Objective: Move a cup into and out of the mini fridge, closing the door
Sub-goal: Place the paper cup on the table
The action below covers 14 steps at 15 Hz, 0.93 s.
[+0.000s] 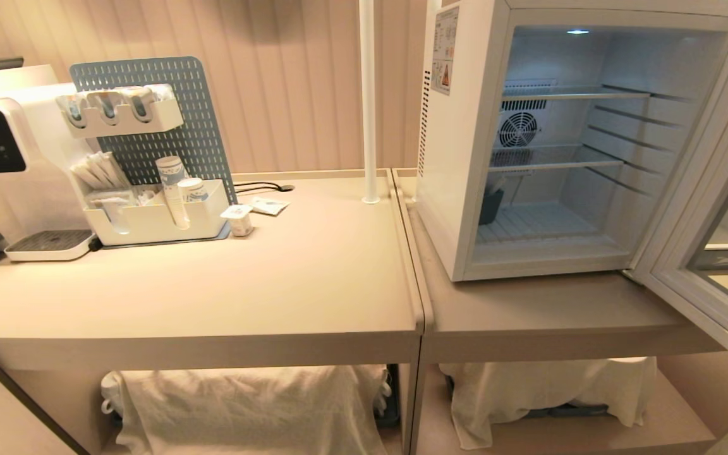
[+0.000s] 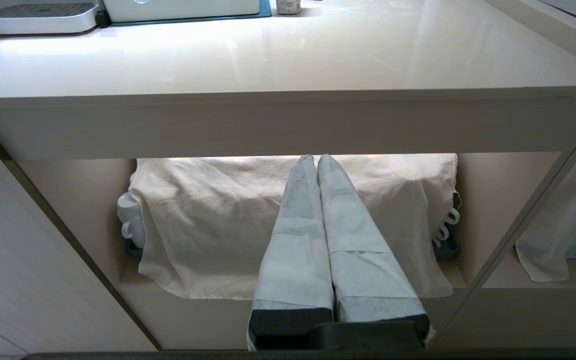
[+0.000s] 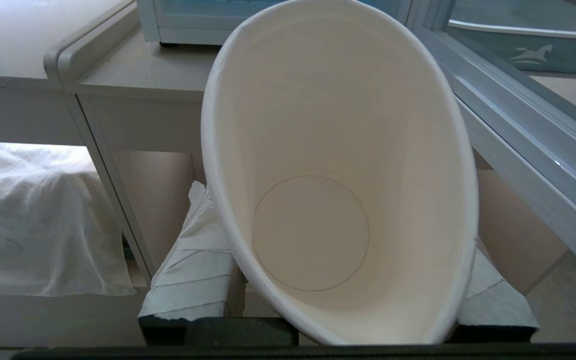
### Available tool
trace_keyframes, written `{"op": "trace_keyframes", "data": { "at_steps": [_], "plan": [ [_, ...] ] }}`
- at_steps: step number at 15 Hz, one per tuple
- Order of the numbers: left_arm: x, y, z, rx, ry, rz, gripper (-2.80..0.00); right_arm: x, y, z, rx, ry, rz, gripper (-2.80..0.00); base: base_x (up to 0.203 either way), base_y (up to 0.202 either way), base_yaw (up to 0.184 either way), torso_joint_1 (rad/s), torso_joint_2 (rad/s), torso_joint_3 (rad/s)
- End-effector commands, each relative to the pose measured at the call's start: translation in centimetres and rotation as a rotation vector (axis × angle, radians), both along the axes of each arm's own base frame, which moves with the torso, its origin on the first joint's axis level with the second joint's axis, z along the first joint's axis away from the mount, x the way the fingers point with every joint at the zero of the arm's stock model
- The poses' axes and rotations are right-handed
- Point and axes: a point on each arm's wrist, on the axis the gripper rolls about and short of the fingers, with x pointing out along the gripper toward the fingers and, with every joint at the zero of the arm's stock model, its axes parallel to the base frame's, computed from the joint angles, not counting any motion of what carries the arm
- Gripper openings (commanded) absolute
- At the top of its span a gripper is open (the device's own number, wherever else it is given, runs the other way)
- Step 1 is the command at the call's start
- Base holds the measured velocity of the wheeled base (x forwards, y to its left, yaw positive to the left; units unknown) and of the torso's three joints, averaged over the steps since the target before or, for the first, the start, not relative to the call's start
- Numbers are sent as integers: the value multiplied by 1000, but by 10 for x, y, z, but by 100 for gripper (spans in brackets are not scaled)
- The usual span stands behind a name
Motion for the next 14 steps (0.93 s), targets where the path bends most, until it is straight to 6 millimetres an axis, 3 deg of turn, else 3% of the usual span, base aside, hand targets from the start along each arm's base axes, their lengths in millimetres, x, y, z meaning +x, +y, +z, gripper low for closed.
{"op": "trace_keyframes", "data": {
  "at_steps": [1,14],
  "plan": [
    [0,0,0,-3,3,0,-280,1,0,-5,1,16,1,-280,0,0,0,0,0,0],
    [0,0,0,-19,3,1,-280,1,0,-5,0,19,1,-280,14,8,1,0,-1,0]
  ]
}}
